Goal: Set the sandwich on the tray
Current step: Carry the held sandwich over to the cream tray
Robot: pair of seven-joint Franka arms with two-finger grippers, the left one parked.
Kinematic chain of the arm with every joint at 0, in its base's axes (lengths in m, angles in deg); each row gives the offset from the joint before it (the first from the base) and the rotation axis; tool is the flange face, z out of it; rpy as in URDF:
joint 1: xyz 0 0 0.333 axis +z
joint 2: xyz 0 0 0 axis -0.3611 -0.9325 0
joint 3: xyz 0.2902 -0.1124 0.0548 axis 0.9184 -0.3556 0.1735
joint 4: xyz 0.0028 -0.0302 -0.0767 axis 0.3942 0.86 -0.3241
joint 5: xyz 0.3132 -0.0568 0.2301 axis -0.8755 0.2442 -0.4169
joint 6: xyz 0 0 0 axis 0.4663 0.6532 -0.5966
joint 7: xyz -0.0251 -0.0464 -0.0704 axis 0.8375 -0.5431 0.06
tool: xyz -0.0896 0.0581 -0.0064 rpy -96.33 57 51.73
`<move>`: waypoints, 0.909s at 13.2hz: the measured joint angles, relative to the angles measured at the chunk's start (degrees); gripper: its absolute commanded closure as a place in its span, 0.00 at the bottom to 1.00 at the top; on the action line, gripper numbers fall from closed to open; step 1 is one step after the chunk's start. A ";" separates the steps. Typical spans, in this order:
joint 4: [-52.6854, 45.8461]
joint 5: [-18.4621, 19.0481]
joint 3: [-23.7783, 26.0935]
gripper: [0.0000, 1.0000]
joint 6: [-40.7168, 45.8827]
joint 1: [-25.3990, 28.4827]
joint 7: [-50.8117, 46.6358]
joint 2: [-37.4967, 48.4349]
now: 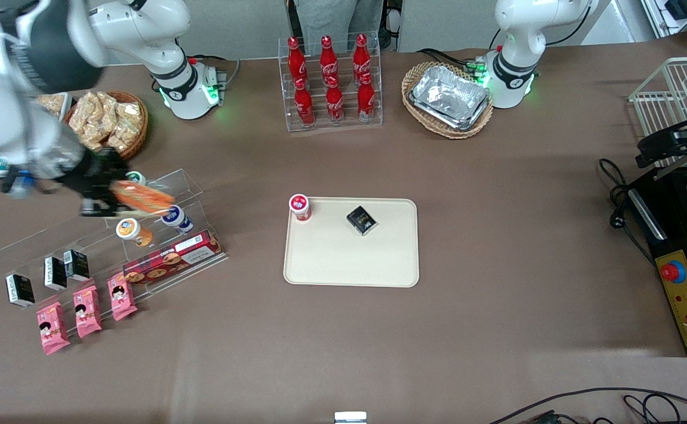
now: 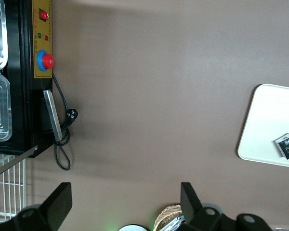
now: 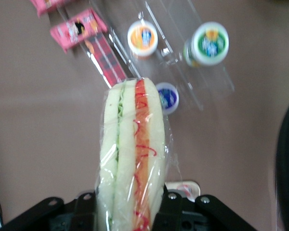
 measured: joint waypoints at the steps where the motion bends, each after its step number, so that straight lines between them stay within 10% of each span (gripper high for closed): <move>1: -1.29 -0.34 0.04 0.62 0.01 2.97 -3.51 -1.57; 12: -16.31 -0.61 -0.18 0.62 -14.53 25.79 -32.35 -26.89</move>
